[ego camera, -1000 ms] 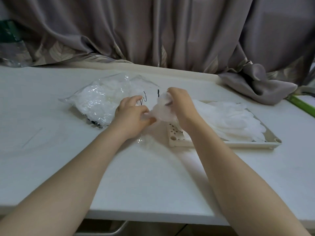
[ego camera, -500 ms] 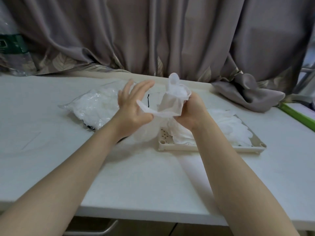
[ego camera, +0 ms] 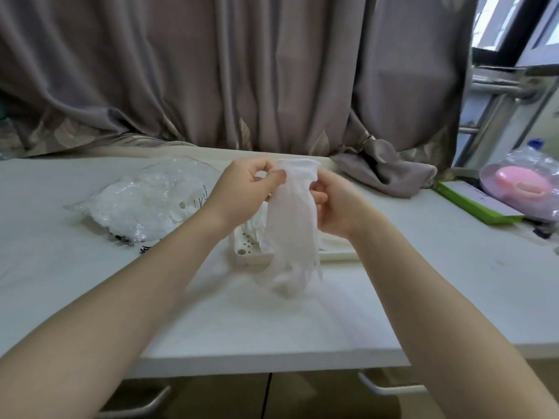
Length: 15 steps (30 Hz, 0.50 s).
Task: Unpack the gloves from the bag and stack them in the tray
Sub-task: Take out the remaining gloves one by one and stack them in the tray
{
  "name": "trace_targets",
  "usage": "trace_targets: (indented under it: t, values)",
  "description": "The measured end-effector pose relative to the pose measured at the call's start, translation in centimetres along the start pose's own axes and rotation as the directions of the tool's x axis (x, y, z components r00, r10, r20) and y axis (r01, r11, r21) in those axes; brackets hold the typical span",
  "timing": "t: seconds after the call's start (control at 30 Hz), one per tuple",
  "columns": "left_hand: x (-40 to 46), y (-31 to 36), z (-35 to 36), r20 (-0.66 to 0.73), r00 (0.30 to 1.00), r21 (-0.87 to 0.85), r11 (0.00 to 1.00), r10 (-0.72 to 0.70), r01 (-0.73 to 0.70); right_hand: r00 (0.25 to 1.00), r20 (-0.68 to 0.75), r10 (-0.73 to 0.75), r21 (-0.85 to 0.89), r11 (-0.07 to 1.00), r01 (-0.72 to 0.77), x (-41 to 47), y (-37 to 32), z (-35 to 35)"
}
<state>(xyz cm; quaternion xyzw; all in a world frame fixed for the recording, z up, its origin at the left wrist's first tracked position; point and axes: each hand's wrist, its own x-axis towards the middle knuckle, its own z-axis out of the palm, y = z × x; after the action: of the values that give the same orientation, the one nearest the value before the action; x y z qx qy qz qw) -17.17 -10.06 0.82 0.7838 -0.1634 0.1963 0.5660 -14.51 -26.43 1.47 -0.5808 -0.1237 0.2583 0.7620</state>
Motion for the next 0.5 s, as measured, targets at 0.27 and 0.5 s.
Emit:
trace_targets:
  t: [0.27, 0.5]
  values:
    - [0.1, 1.6, 1.2, -0.091, 0.988, 0.006, 0.992, -0.128, 0.129, 0.98, 0.085, -0.177, -0.538, 0.82, 0.195, -2.5, 1.8, -0.9]
    - [-0.5, 1.7, 0.7, 0.088, 0.963, -0.434, 0.86, -0.256, 0.269, 0.956, -0.209, -0.206, -0.43, 0.897, 0.1, -3.1, 0.7, -2.9]
